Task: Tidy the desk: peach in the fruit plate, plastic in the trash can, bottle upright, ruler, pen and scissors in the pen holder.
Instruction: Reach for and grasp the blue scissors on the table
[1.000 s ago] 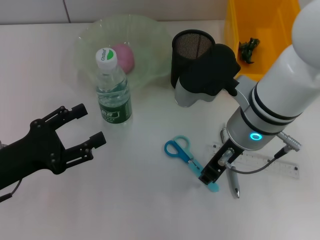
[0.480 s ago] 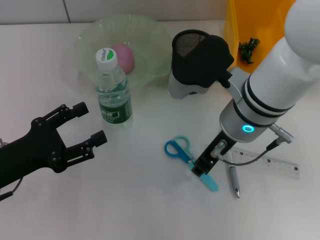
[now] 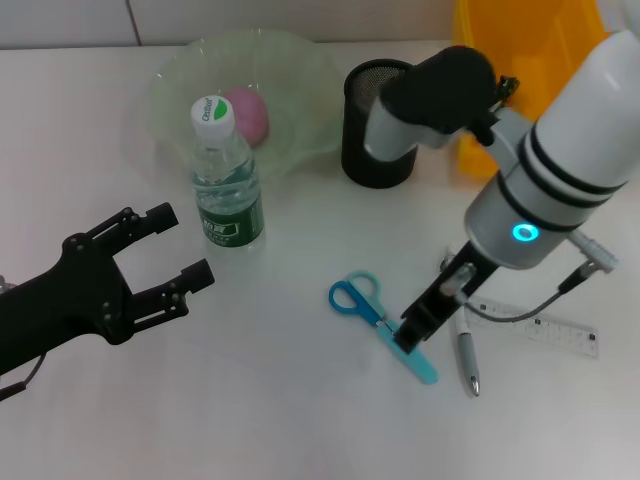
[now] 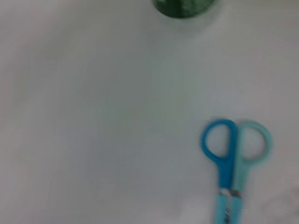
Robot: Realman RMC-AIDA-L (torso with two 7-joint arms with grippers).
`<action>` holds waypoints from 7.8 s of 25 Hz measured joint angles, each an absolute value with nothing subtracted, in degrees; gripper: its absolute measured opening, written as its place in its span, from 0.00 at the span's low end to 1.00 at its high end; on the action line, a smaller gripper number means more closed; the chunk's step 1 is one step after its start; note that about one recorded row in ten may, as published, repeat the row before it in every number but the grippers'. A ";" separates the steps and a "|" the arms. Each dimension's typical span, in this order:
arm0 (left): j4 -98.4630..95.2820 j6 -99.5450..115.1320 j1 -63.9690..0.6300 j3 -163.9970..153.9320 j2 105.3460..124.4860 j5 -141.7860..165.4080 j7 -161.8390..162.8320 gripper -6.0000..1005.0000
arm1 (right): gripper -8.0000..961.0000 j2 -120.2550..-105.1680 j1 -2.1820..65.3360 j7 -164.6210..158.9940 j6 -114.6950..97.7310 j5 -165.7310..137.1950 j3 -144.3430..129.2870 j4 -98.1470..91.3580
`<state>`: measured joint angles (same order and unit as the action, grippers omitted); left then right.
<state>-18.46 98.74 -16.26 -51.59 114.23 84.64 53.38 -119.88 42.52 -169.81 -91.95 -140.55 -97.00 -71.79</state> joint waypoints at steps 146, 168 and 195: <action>-18.01 98.00 -16.05 -47.90 115.84 84.55 51.32 0.86 | 0.36 -119.88 41.75 -169.54 -83.32 -141.67 -106.47 -69.24; -18.02 98.00 -15.50 -47.90 115.84 84.59 50.56 0.86 | 0.36 -119.88 45.49 -169.69 -83.50 -142.03 -108.64 -66.81; -18.02 98.02 -15.28 -47.90 115.84 84.64 50.44 0.86 | 0.20 -119.88 46.09 -169.72 -83.35 -141.95 -110.66 -66.63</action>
<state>-18.02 98.02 -15.28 -47.90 115.84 84.64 50.44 -119.88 46.09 -169.72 -83.35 -141.95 -110.66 -66.63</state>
